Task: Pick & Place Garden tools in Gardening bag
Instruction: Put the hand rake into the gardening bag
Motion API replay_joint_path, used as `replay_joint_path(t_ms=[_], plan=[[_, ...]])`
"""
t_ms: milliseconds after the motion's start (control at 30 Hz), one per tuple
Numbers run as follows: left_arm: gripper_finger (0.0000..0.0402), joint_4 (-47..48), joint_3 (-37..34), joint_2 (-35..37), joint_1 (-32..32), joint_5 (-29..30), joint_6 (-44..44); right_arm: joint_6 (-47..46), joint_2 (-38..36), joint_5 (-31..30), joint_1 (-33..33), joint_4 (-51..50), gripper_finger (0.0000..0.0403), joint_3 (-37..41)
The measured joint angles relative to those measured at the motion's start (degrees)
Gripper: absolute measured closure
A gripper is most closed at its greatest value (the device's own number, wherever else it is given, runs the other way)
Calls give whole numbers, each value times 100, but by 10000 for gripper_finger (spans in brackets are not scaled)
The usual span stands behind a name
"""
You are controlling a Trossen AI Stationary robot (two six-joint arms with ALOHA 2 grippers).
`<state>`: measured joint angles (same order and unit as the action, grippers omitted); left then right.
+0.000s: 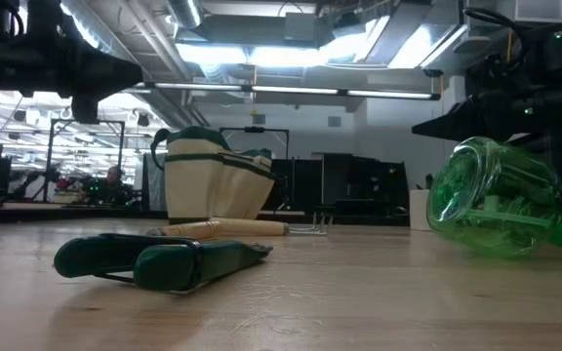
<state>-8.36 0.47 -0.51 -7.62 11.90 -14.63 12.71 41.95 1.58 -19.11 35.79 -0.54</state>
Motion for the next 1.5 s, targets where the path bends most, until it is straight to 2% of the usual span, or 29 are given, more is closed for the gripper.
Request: replay_joint_path(t_ms=[367,667,967,1100,1200,1500], plan=[[329,-749,2,-120,2,-549,234,2,2,2,0,2,244,-2],[329,-829,426,-989,108,-610,823,2,0,1,0,0,244,0],[329,-822,1222,-2833,409,52,1502,2,0,0,0,2,245,-2],[323,-818,1722,-3820,426,96,1630,0,2,1,0,1,245,-1],[300,-824,2136,-4515,426,37,1692,0,2,0,0,2,245,-2],[199,-831,3169,-6225,436,-151,1686,0,2,2,2,0,245,-2]])
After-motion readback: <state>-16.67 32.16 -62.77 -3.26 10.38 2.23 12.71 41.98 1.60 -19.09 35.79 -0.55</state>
